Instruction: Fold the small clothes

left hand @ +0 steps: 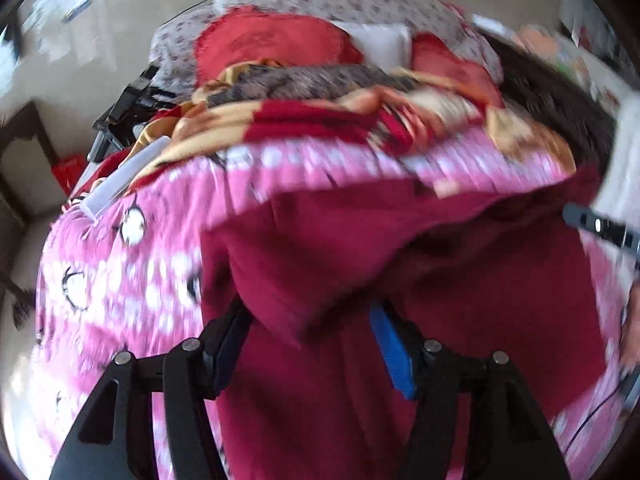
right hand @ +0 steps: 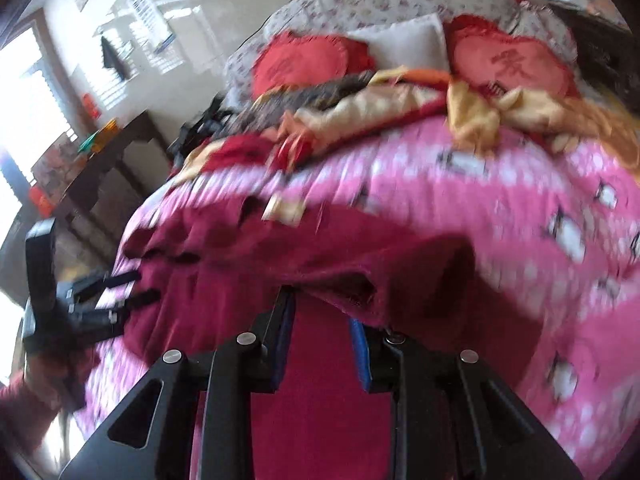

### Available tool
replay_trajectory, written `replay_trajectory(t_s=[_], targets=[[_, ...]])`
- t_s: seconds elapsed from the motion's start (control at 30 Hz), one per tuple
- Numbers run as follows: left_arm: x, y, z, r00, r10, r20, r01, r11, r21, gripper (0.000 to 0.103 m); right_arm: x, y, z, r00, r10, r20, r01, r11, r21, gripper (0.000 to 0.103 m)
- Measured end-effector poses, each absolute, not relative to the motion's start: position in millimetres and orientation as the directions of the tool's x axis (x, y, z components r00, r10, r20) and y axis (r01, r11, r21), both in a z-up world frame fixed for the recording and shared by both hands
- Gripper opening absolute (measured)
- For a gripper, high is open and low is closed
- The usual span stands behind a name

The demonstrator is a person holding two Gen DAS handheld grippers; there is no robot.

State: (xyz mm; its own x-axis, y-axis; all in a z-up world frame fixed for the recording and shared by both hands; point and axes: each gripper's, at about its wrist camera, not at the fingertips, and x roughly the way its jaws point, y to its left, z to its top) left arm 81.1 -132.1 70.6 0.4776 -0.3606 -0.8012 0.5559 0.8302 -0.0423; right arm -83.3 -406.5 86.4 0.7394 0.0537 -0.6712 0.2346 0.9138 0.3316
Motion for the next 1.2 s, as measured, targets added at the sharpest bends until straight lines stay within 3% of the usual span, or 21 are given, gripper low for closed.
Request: replay_trajectory(t_s=[0.13, 0.33, 0.47, 0.6, 0.7, 0.87, 0.97, 1.0, 1.03, 1.1, 1.2], targets=[[128, -134, 63, 0.406, -0.393, -0.825, 0.47, 0.864, -0.181, 0.065, -54, -435, 84, 0.746, 0.0, -0.666, 0.32, 0.877, 0.358, 0.002], [129, -136, 65, 0.396, -0.391, -0.831, 0.494, 0.853, -0.166, 0.066, -26, -447, 53, 0.66, 0.006, -0.751, 0.376, 0.863, 0.337, 0.002], [103, -111, 80, 0.406, -0.43, -0.806, 0.54, 0.825, -0.168, 0.072, -68, -441, 82, 0.714, 0.021, -0.7, 0.333, 0.87, 0.365, 0.003], [69, -71, 82, 0.432, -0.446, -0.784, 0.558, 0.815, -0.156, 0.077, -134, -430, 98, 0.728, 0.029, -0.685, 0.288, 0.894, 0.344, 0.014], [52, -43, 71, 0.418, -0.44, -0.795, 0.538, 0.825, -0.174, 0.077, -180, -420, 92, 0.708, 0.015, -0.706, 0.313, 0.89, 0.332, 0.018], [39, -22, 53, 0.37, -0.422, -0.828, 0.489, 0.846, -0.213, 0.077, -204, -402, 55, 0.66, 0.108, -0.744, 0.311, 0.862, 0.401, 0.019], [28, -17, 54, 0.383, -0.426, -0.819, 0.494, 0.844, -0.208, 0.077, -197, -394, 47, 0.694, 0.14, -0.706, 0.277, 0.853, 0.442, 0.019], [25, -17, 56, 0.392, -0.418, -0.819, 0.498, 0.845, -0.193, 0.077, -193, -392, 45, 0.7, 0.136, -0.701, 0.273, 0.856, 0.439, 0.017], [23, -17, 57, 0.398, -0.41, -0.821, 0.5, 0.847, -0.181, 0.077, -187, -391, 42, 0.683, 0.116, -0.721, 0.291, 0.862, 0.415, 0.0], [18, -15, 60, 0.403, -0.409, -0.819, 0.512, 0.842, -0.169, 0.077, -187, -389, 44, 0.672, 0.114, -0.732, 0.296, 0.865, 0.406, 0.0], [10, -9, 62, 0.408, -0.422, -0.81, 0.532, 0.831, -0.166, 0.078, -217, -383, 70, 0.728, 0.119, -0.676, 0.245, 0.875, 0.417, 0.0]])
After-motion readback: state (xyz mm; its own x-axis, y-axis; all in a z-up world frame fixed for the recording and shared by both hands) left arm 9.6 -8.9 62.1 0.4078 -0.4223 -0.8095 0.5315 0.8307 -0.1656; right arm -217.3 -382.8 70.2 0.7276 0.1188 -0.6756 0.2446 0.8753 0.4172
